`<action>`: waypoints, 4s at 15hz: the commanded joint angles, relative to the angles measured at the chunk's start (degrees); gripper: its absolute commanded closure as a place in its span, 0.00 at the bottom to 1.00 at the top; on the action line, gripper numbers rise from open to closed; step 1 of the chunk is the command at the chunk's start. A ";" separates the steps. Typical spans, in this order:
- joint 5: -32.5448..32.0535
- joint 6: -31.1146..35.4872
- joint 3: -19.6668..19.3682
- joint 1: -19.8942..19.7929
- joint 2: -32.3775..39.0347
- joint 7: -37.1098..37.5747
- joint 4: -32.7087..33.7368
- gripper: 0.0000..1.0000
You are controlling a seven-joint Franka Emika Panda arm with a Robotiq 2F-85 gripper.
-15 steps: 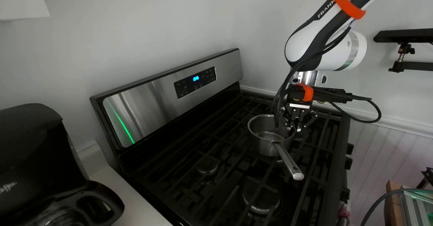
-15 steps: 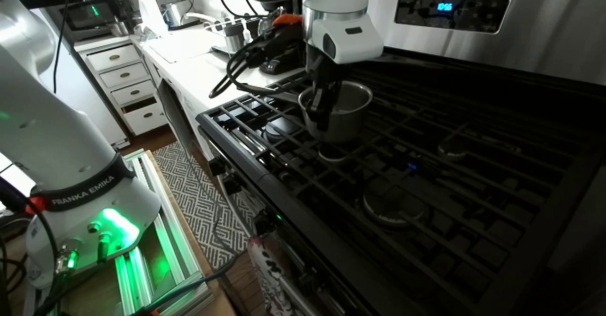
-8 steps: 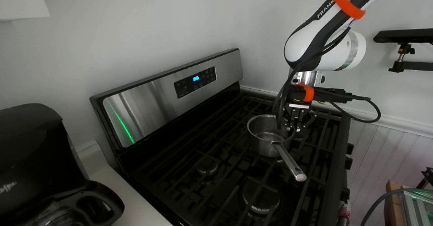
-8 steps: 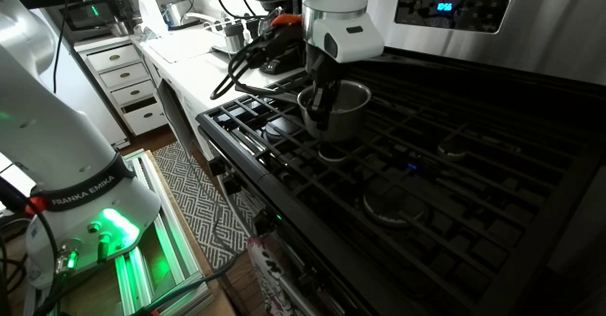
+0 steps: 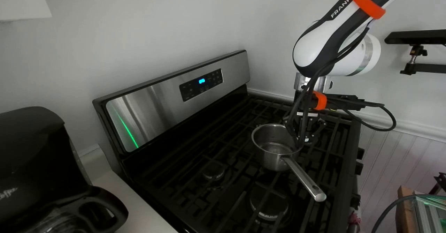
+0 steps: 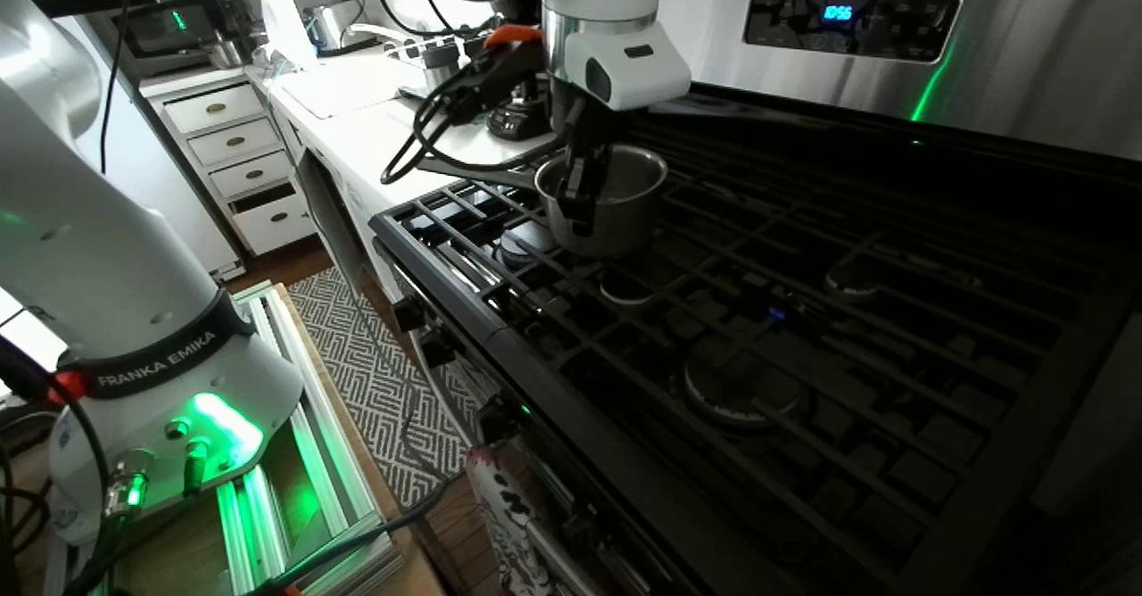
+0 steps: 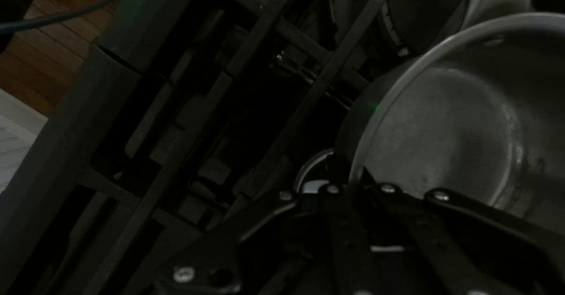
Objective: Pick up the pot on the stove and put it on the front left plate of the stove
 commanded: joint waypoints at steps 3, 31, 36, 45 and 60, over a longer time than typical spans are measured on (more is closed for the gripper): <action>0.72 -0.45 1.67 0.81 -8.93 -0.59 -7.16 0.98; 1.41 -1.66 7.07 3.75 -9.13 3.74 -9.95 0.98; 0.93 -1.23 7.31 3.64 -8.17 4.74 -9.50 0.68; 2.07 -4.19 5.99 3.14 -5.73 4.13 -7.08 0.55; 2.71 -12.57 4.17 2.99 1.43 5.63 0.71 0.99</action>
